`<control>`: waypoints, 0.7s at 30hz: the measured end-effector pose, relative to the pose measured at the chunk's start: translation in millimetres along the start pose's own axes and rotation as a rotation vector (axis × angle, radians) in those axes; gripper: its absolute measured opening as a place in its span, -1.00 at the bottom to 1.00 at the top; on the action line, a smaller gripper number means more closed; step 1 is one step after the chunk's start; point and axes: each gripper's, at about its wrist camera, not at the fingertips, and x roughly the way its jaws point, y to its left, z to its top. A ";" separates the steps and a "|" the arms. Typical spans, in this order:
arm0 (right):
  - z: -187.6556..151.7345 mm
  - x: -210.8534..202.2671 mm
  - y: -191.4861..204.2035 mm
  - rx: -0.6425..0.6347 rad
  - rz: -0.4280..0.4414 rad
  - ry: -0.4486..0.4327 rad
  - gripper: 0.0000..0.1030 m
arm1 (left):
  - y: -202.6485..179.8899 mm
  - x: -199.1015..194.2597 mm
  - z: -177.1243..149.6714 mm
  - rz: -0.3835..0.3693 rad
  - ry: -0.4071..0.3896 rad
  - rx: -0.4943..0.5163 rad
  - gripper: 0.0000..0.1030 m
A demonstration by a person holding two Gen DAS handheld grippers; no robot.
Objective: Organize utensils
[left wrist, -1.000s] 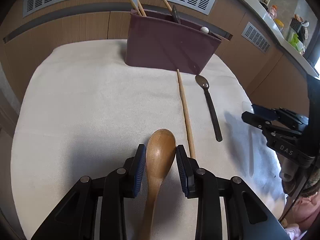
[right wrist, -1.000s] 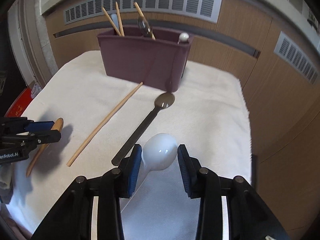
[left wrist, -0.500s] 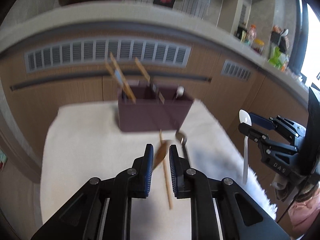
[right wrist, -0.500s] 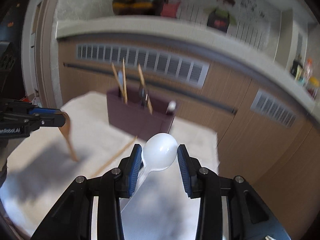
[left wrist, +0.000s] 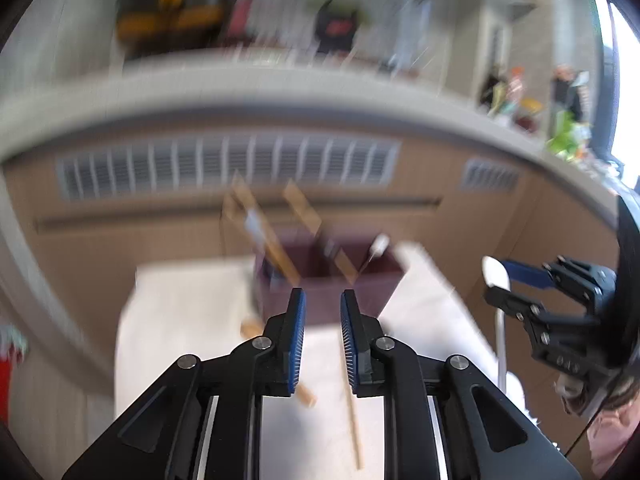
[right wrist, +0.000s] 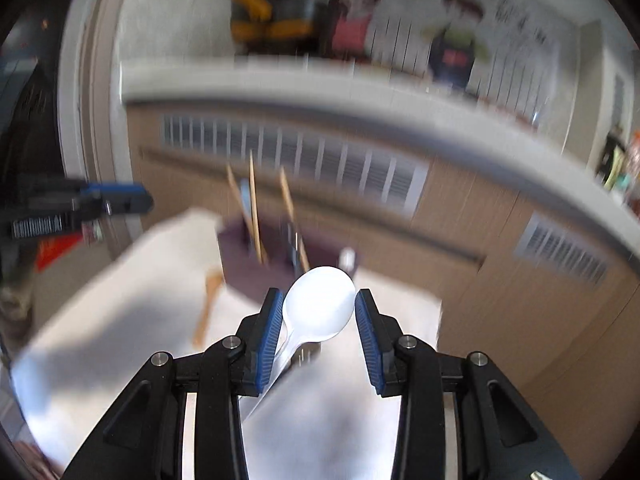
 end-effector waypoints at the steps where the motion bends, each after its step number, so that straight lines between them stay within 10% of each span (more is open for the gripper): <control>1: -11.5 15.3 0.6 0.000 0.000 0.042 -0.32 | 7.2 15.2 -6.3 0.004 0.049 -0.026 -0.54; 7: -61.0 73.8 3.9 -0.008 0.011 0.200 -0.32 | 47.8 119.5 -33.8 0.060 0.302 -0.196 -0.24; 15: -96.1 108.4 -5.1 0.031 0.078 0.279 -0.28 | 49.9 193.5 -34.3 0.197 0.380 -0.133 -0.19; 19: -100.5 100.7 -6.0 0.060 0.114 0.252 0.73 | 41.0 193.5 -44.3 0.211 0.366 -0.064 -0.17; 21: -100.9 95.4 -4.3 0.060 0.058 0.226 0.80 | 36.8 189.5 -49.5 0.217 0.363 -0.022 -0.17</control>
